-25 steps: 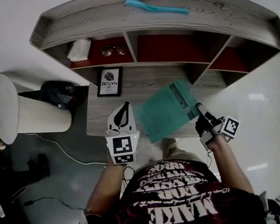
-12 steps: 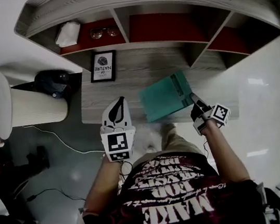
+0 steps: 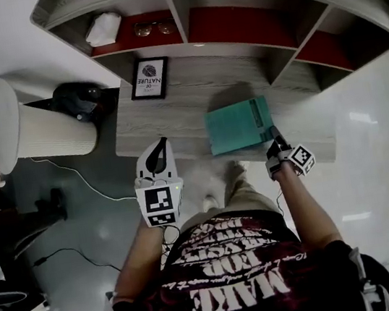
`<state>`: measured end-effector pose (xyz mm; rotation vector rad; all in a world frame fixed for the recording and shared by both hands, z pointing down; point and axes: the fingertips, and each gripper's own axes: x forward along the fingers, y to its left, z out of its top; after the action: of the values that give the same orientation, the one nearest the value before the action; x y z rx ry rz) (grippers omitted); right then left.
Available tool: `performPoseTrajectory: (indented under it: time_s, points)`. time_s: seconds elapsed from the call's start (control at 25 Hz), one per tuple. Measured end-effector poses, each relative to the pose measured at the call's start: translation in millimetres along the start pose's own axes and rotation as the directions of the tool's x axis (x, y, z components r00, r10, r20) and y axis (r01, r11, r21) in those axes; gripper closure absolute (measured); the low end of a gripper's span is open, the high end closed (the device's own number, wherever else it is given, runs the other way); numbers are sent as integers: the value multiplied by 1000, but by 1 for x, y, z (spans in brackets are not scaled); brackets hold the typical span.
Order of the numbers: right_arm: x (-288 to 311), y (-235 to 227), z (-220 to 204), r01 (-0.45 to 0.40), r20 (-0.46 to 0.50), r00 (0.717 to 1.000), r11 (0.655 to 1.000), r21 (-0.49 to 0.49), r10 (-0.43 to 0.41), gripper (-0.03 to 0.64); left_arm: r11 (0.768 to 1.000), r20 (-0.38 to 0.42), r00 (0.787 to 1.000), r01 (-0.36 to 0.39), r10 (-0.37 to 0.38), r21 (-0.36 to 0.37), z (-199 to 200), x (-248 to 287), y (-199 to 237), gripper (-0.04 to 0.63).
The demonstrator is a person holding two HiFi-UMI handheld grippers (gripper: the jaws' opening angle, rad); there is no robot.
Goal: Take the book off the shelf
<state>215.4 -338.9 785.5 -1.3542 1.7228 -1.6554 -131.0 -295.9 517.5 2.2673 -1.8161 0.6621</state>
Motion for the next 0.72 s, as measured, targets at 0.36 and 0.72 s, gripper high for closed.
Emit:
performPoseTrajectory:
  time_s: [0.36, 0.72]
  points:
    - [1, -22, -35, 138, -125, 978, 966, -219, -168, 374, 1000, 14, 999, -29, 29, -2, -11, -42, 8, 588]
    - [-27, 1, -38, 177, -123, 932, 723, -668, -342, 355, 1000, 55, 998, 0, 0, 12, -11, -72, 11, 588]
